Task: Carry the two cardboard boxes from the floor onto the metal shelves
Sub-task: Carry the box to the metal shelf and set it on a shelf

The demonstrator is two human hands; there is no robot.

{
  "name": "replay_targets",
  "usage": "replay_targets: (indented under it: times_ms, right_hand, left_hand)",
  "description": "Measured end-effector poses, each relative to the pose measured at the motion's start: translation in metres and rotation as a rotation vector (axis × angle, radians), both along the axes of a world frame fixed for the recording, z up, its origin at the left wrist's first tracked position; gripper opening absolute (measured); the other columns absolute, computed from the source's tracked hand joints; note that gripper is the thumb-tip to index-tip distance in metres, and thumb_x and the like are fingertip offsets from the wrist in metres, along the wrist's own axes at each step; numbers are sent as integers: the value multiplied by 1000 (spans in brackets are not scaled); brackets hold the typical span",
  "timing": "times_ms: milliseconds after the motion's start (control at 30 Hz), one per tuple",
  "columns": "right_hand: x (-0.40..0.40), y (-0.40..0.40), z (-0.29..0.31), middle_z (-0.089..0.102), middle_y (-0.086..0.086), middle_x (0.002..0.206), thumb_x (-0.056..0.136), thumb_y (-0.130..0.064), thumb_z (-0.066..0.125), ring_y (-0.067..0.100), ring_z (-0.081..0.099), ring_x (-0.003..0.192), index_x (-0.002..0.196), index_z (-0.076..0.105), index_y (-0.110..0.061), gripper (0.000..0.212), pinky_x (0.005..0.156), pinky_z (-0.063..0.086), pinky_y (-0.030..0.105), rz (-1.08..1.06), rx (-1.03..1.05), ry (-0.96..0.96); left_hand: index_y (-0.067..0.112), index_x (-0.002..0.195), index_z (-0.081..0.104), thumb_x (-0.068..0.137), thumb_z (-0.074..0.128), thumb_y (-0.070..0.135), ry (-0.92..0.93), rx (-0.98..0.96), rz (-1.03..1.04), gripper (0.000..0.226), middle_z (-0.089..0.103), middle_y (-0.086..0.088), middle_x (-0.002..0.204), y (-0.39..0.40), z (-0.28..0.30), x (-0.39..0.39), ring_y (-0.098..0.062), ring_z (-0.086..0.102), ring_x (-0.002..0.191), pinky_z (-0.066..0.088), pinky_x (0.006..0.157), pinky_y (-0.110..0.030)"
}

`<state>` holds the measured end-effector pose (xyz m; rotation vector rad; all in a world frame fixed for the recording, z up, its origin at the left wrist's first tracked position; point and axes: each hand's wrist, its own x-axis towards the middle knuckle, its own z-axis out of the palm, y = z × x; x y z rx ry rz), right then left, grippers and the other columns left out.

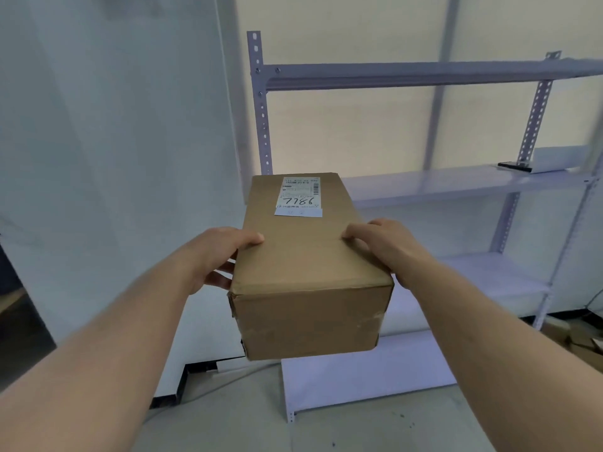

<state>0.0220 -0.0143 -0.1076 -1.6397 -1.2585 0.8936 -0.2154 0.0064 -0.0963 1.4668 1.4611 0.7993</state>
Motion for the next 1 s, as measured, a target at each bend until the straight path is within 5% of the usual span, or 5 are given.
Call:
replay_targets:
  times_ms: [433, 667, 800, 1000]
  right_hand:
    - [88, 82, 34, 60, 6, 77, 79, -30, 66, 21, 55, 64, 80, 56, -12, 20, 56, 38, 28, -33, 28, 23]
    - [122, 140, 45, 64, 8, 84, 75, -31, 67, 24, 56, 74, 85, 64, -12, 21, 66, 38, 31, -36, 63, 62]
    - [132, 177, 45, 65, 9, 88, 70, -34, 68, 24, 57, 74, 105, 68, -5, 46, 67, 37, 32, -42, 53, 86]
    - [139, 238, 49, 72, 12, 99, 69, -35, 68, 25, 60, 74, 108, 67, -6, 48, 66, 40, 31, -48, 49, 90]
  left_hand:
    - [13, 103, 65, 82, 61, 38, -9, 8, -31, 32, 60, -5, 86, 96, 25, 92, -20, 57, 66, 48, 50, -27]
    - [15, 99, 65, 81, 62, 38, -4, 31, -15, 30, 59, -4, 78, 149, 44, 125, -19, 56, 58, 47, 45, -23]
    - [15, 99, 64, 81, 62, 38, 3, 35, -28, 30, 59, -4, 79, 186, 47, 135, -19, 56, 58, 47, 46, -23]
    - [17, 86, 65, 81, 62, 38, -9, 38, -34, 22, 59, -3, 74, 248, 48, 141, -14, 56, 43, 45, 41, -20]
